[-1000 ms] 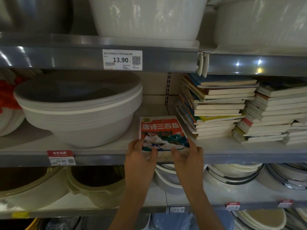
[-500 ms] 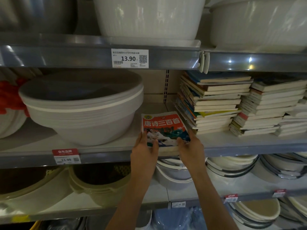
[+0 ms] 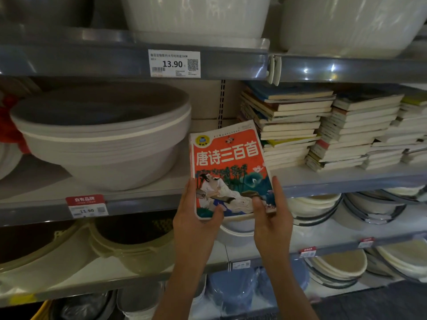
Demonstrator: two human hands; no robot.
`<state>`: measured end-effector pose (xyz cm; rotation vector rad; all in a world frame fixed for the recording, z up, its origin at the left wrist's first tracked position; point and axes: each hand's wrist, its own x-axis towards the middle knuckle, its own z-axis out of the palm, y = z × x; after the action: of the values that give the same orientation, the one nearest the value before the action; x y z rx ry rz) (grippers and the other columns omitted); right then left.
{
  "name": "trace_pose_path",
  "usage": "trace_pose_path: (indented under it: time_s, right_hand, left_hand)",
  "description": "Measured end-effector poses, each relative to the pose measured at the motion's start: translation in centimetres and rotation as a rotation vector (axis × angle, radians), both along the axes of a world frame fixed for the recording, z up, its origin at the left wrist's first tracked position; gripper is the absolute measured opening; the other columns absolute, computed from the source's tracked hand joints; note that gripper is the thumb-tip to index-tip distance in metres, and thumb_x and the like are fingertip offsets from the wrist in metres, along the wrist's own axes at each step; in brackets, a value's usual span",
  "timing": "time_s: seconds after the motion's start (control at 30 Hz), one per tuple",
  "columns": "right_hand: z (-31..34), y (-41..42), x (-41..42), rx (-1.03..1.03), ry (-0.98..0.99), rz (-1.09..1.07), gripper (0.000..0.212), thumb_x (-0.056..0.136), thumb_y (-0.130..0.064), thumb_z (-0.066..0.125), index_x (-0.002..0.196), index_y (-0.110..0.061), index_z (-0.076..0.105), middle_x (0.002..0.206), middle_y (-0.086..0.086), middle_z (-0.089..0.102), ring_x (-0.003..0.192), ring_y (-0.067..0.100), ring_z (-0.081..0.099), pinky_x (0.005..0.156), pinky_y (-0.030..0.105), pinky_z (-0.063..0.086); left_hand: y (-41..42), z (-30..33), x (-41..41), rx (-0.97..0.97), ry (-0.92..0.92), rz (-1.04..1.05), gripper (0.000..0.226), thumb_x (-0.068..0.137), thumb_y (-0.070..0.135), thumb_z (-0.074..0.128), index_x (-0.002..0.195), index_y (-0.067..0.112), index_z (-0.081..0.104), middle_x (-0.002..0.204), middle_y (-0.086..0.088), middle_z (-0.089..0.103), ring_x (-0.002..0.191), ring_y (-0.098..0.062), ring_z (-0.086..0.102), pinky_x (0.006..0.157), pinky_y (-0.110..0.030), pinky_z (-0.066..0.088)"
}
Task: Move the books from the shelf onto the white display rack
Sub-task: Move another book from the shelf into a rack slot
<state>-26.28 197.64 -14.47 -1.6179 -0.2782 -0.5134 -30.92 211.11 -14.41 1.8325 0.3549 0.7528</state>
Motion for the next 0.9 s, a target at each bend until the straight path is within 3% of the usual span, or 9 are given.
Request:
trace_pose_path:
  time_s: [0.17,0.3,0.43,0.5,0.57,0.63,0.73,0.8,0.9]
  right_hand:
    - [-0.6,-2.0,-2.4,0.018,-0.045,-0.036,0.056,0.091,-0.025,0.057,0.142,-0.031,0.035,0.126,-0.014,0.056,0.113,-0.013,0.056,0.084,0.006,0.047]
    - [-0.4,-4.7,-4.0,0.032,-0.037,-0.003,0.059,0.089,-0.042,0.055,0.144,-0.036,0.035,0.133,-0.01,0.056,0.12,0.0,0.057,0.091,0.013,0.049]
    - [-0.2,-9.8,-5.3,0.027,-0.031,0.058,0.066,0.088,-0.029,0.065,0.146,-0.011,0.038,0.134,0.002,0.056,0.117,0.007,0.06,0.087,0.016,0.052]
    - [0.2,-13.1,-5.8,-0.023,-0.006,0.097,0.061,0.088,-0.009,0.069,0.141,-0.017,0.041,0.13,-0.005,0.056,0.112,0.001,0.06,0.084,0.013,0.051]
    - [0.5,-17.0,-6.5,-0.116,0.02,0.126,0.067,0.087,0.002,0.07,0.138,-0.028,0.04,0.133,-0.011,0.052,0.118,-0.001,0.057,0.089,0.014,0.05]
    - [0.5,-21.1,-7.5,-0.206,0.03,0.137,0.075,0.088,0.0,0.07,0.148,-0.025,0.033,0.151,-0.006,0.039,0.134,0.002,0.045,0.099,0.018,0.047]
    - [0.2,-27.3,-10.1,-0.316,-0.009,0.077,0.08,0.09,0.003,0.065,0.154,-0.02,0.022,0.162,-0.008,0.009,0.141,-0.014,0.02,0.098,0.004,0.038]
    - [0.0,-31.4,-12.0,-0.349,-0.03,0.022,0.077,0.091,0.0,0.064,0.152,-0.023,0.023,0.162,-0.01,0.002,0.142,-0.018,0.008,0.094,-0.001,0.035]
    - [-0.5,-37.4,-14.3,-0.375,-0.027,-0.063,0.076,0.093,-0.006,0.064,0.153,-0.027,0.022,0.165,-0.012,0.002,0.149,-0.004,0.008,0.096,0.003,0.039]
  left_hand:
    - [-1.9,-0.4,-1.5,0.004,0.0,-0.064,0.09,0.082,0.022,0.08,0.156,0.026,0.029,0.159,0.012,0.032,0.139,0.004,0.033,0.098,0.004,0.026]
    - [-4.5,-0.3,-2.8,0.097,-0.101,-0.097,0.089,0.08,0.039,0.074,0.151,0.036,0.02,0.156,0.03,0.013,0.132,0.03,0.01,0.099,0.007,0.018]
    - [-8.1,-0.8,-3.6,0.165,-0.17,-0.118,0.087,0.082,0.04,0.075,0.15,0.035,0.021,0.151,0.048,0.006,0.142,0.017,0.016,0.108,-0.002,0.024]
    - [-10.6,-0.9,-4.2,0.195,-0.178,-0.136,0.086,0.082,0.044,0.072,0.151,0.037,0.021,0.152,0.047,0.005,0.146,0.004,0.021,0.112,-0.011,0.03]
    - [-13.6,-1.2,-4.9,0.198,-0.181,-0.178,0.085,0.084,0.045,0.072,0.151,0.038,0.021,0.155,0.042,0.008,0.147,0.005,0.018,0.113,-0.012,0.026]
    - [-17.0,-1.4,-5.7,0.212,-0.187,-0.232,0.085,0.084,0.042,0.072,0.153,0.031,0.024,0.162,0.026,0.015,0.146,0.009,0.016,0.111,-0.005,0.02]
    - [-22.7,-1.9,-6.8,0.243,-0.185,-0.304,0.088,0.082,0.043,0.071,0.155,0.017,0.029,0.163,0.004,0.024,0.147,-0.002,0.024,0.111,-0.006,0.024]
    - [-26.9,-2.1,-7.7,0.24,-0.19,-0.352,0.088,0.082,0.051,0.066,0.154,0.019,0.029,0.163,0.001,0.025,0.147,-0.006,0.026,0.112,-0.008,0.026]
    - [-32.9,-2.5,-8.8,0.25,-0.222,-0.418,0.088,0.082,0.051,0.065,0.156,0.021,0.027,0.163,0.002,0.025,0.147,-0.008,0.026,0.113,-0.013,0.03]
